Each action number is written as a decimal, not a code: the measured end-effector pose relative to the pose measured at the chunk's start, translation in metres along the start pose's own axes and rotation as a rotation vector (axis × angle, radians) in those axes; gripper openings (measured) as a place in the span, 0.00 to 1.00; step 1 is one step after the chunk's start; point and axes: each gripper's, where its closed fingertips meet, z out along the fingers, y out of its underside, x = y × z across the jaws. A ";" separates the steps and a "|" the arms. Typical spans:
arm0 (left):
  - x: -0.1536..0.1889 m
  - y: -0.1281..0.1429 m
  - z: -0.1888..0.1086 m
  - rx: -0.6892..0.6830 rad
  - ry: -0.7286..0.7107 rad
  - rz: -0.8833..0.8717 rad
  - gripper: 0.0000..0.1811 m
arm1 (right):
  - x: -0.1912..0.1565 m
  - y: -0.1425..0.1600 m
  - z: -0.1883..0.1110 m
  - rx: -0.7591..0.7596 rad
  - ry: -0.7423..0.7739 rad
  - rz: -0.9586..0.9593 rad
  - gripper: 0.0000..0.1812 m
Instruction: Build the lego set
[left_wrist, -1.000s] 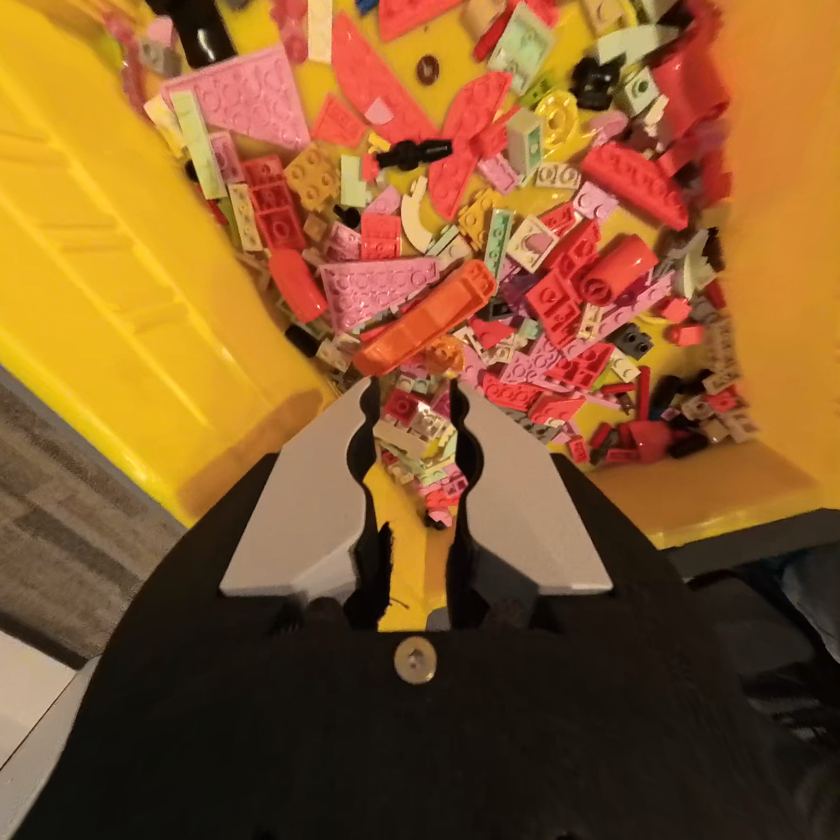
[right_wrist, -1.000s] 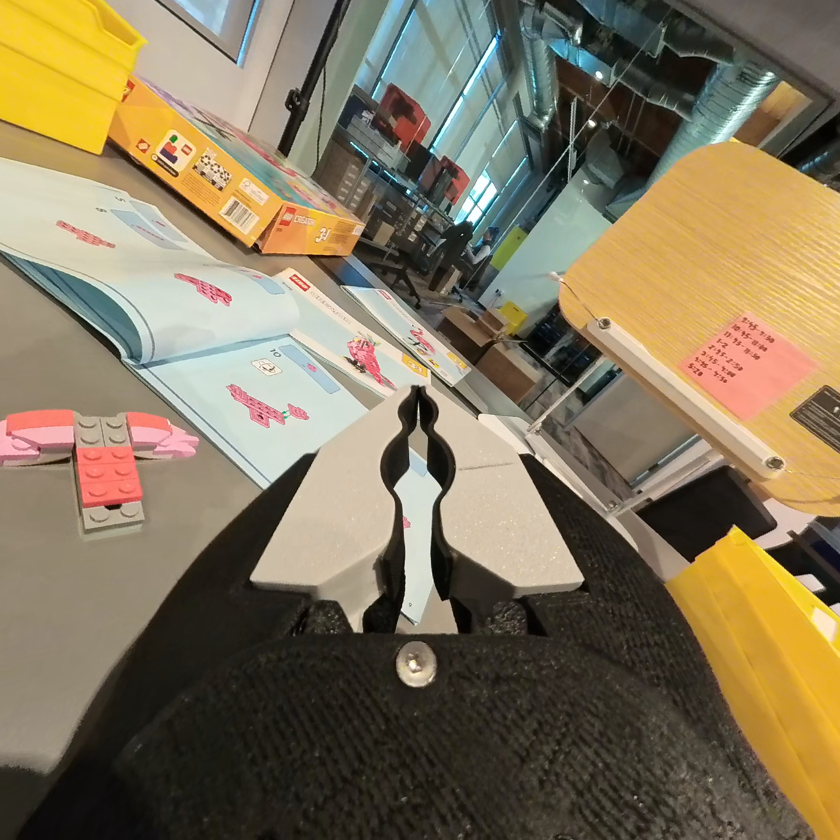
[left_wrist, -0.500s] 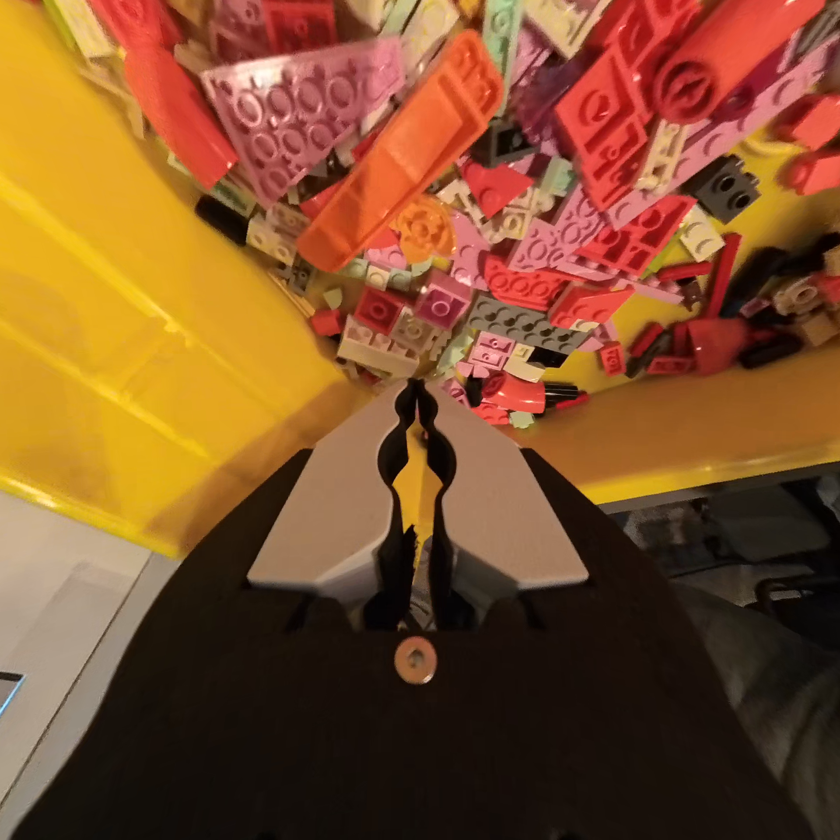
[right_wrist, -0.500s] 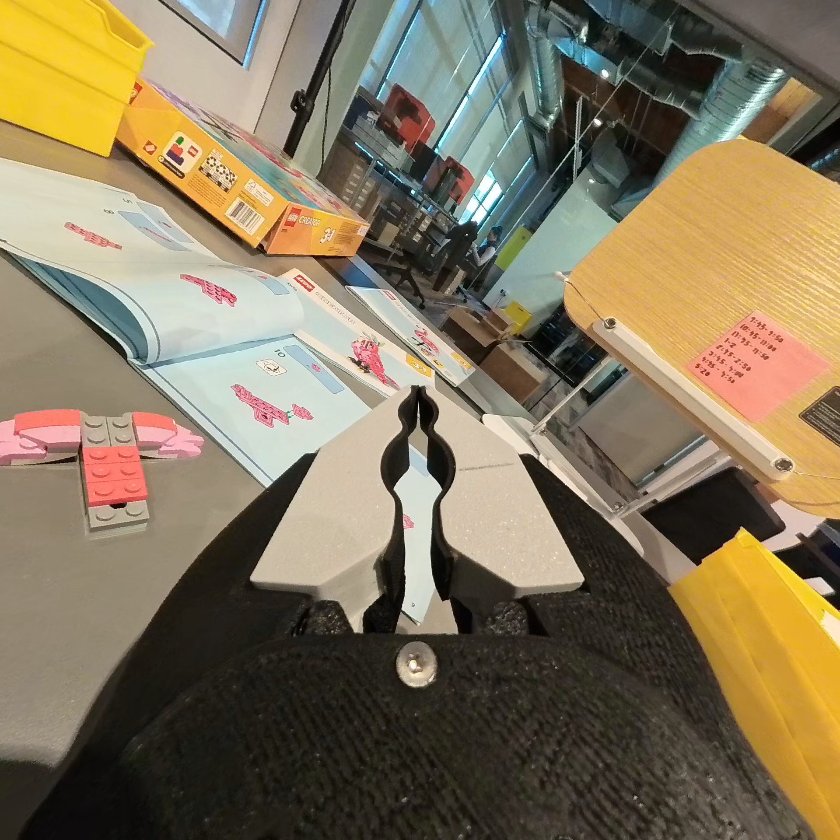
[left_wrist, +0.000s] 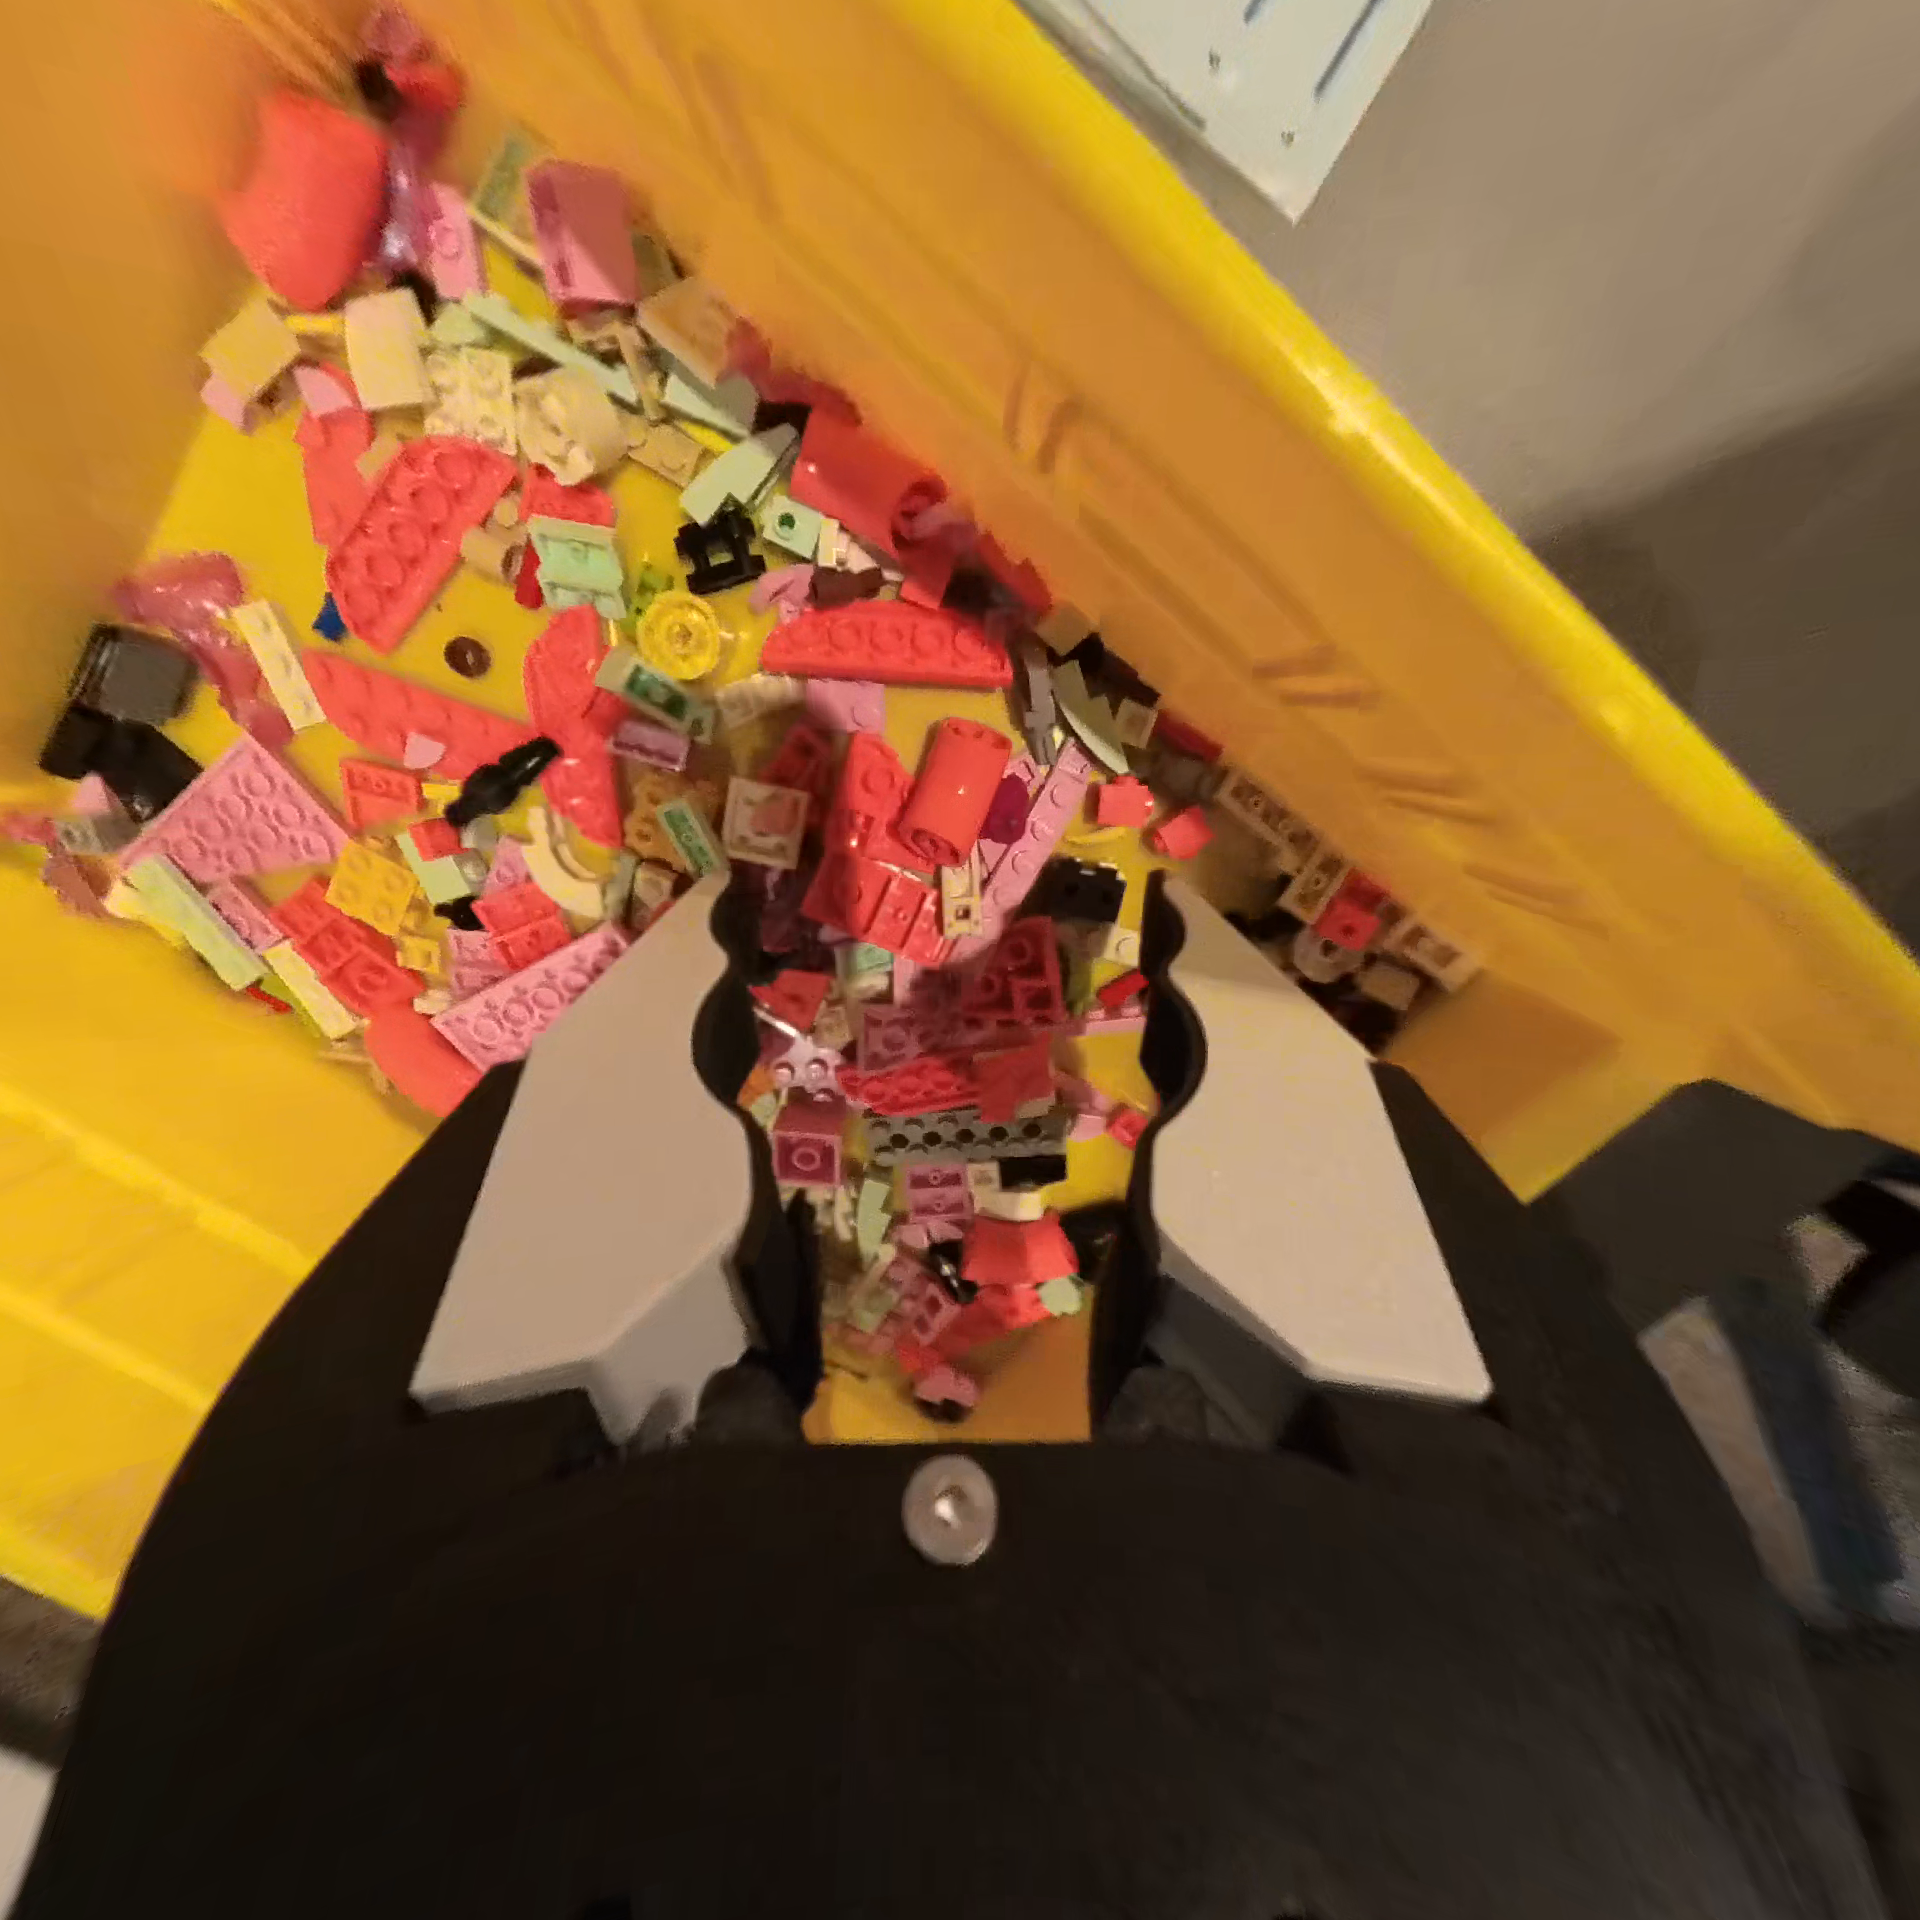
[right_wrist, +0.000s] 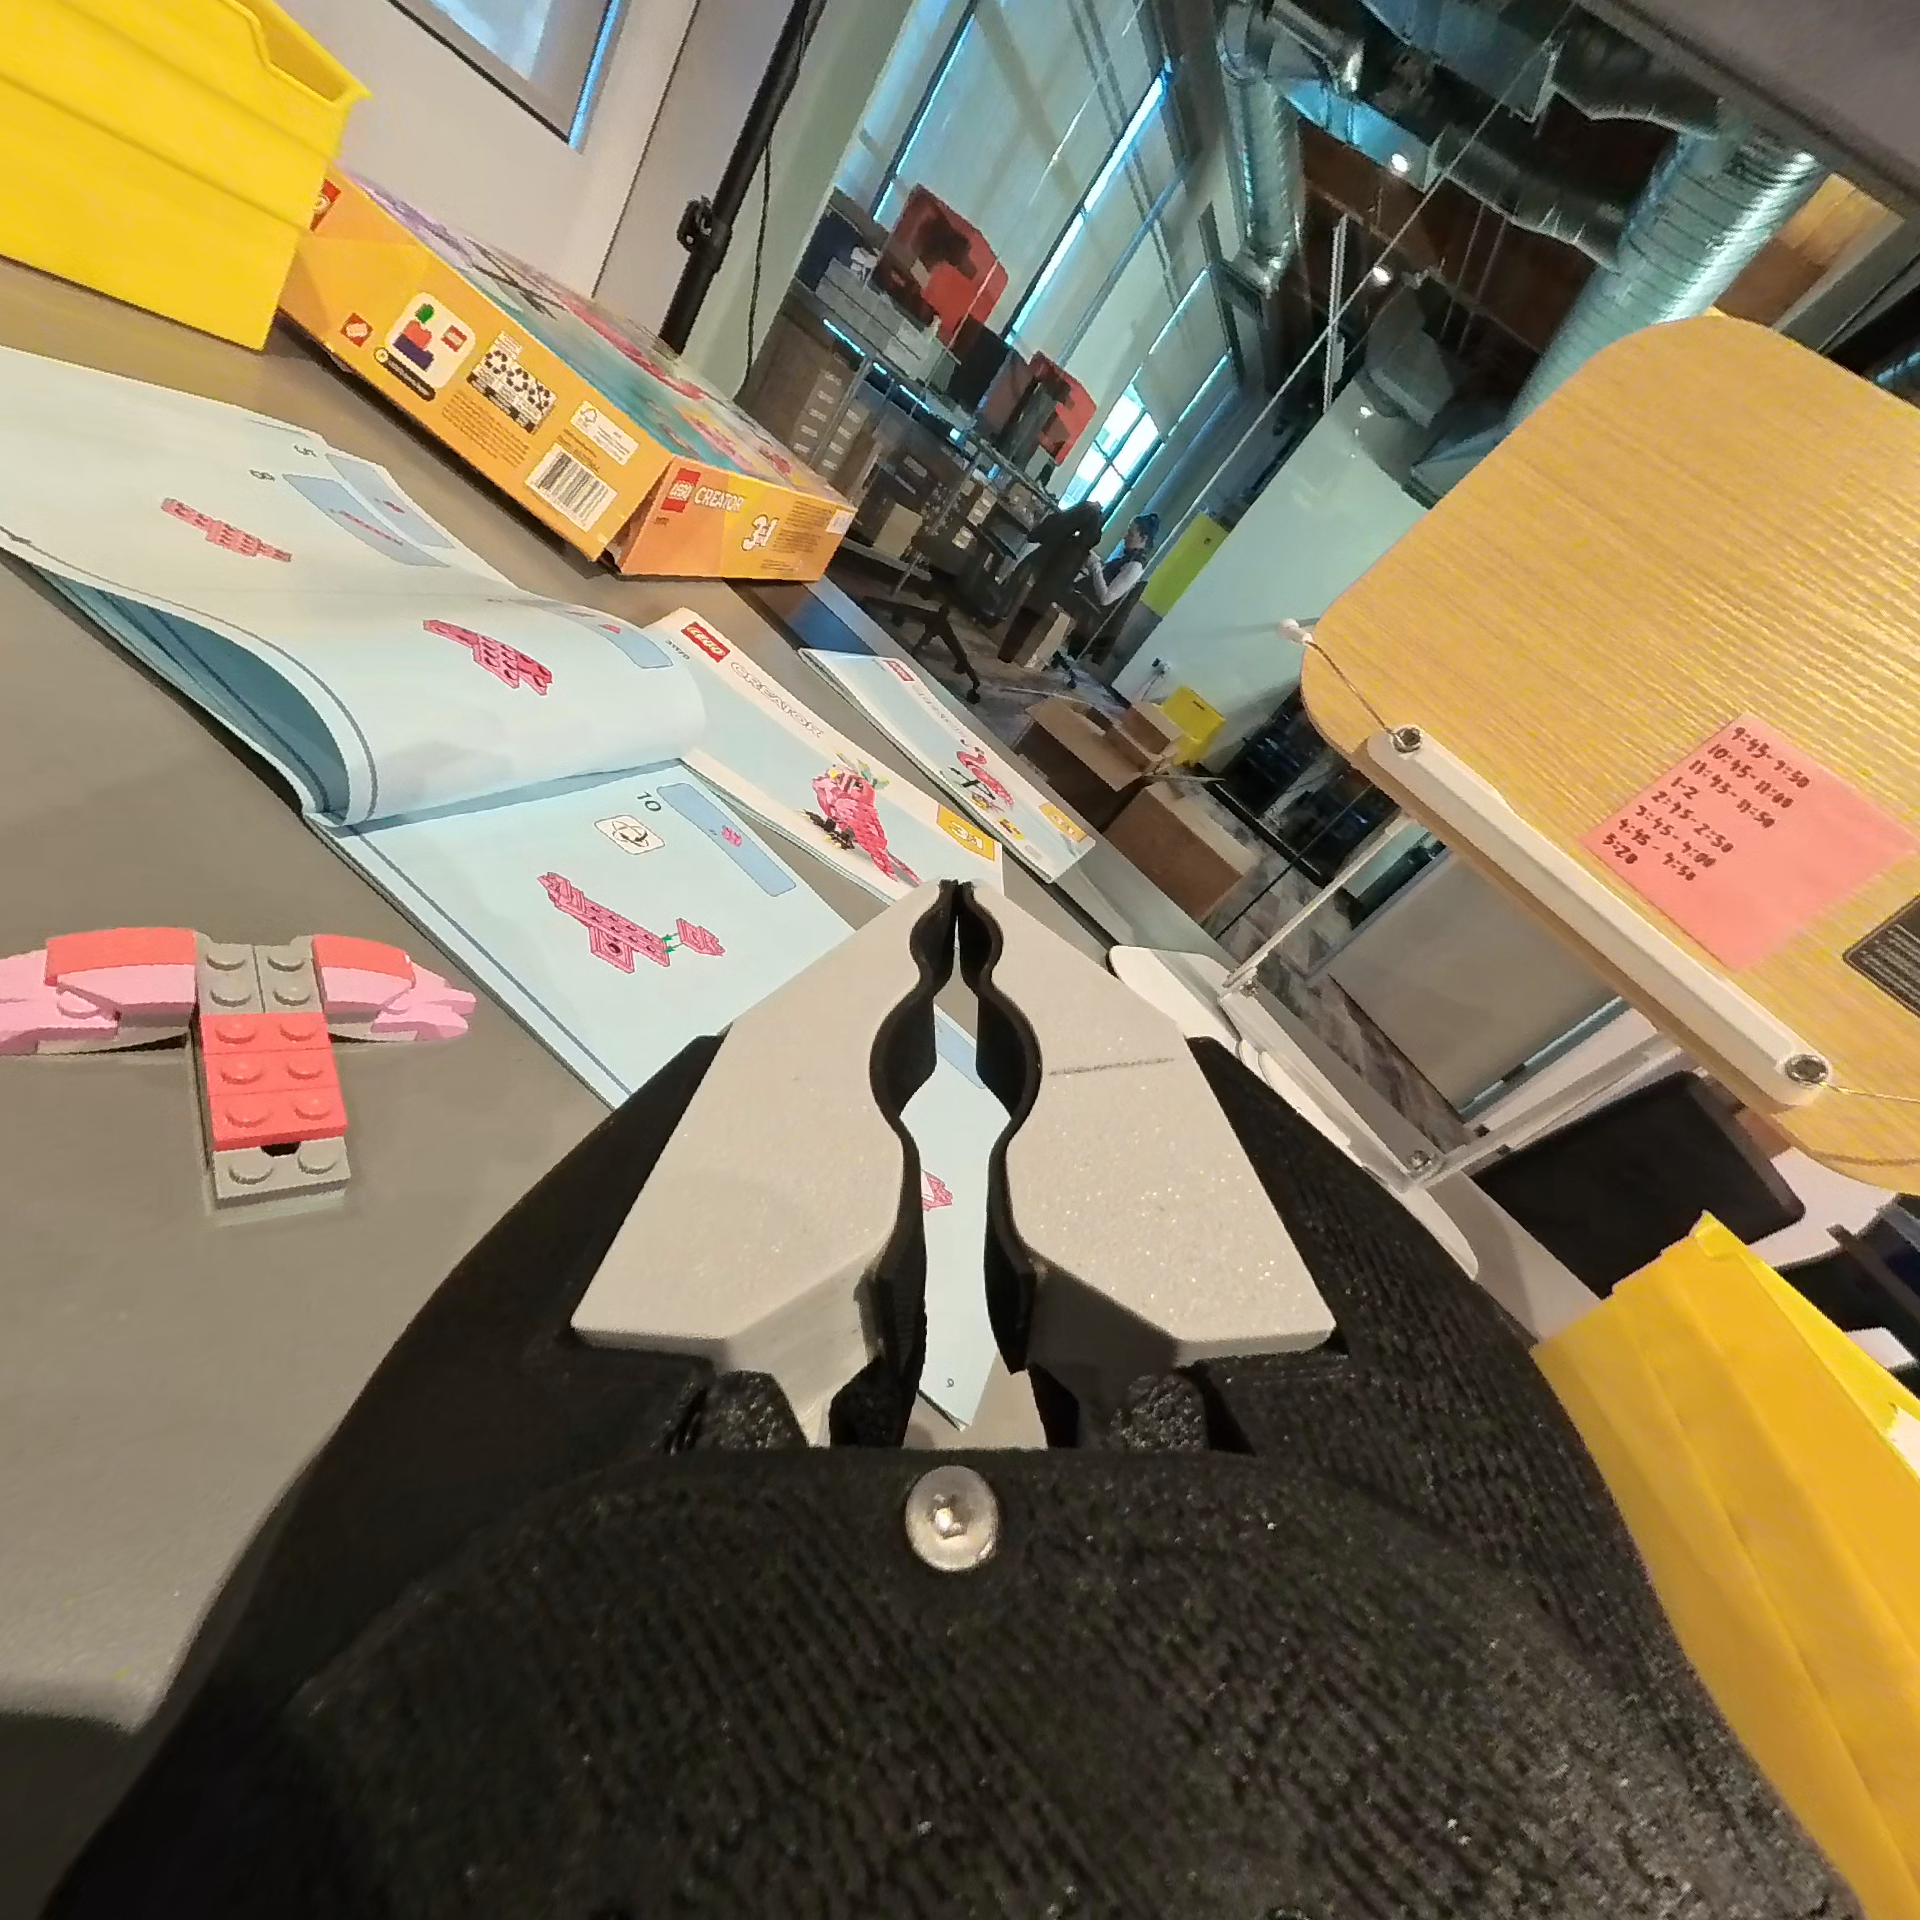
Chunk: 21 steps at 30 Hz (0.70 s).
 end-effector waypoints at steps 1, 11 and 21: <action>-0.001 0.003 0.004 -0.017 -0.016 0.028 0.40 | 0.000 0.000 0.000 0.000 -0.001 0.000 0.00; -0.058 0.028 -0.005 -0.115 -0.261 -0.076 0.31 | 0.001 0.001 0.004 -0.007 0.008 -0.014 0.00; -0.107 -0.021 -0.057 0.125 -0.074 -0.577 0.34 | 0.008 -0.005 0.005 0.034 0.064 -0.056 0.03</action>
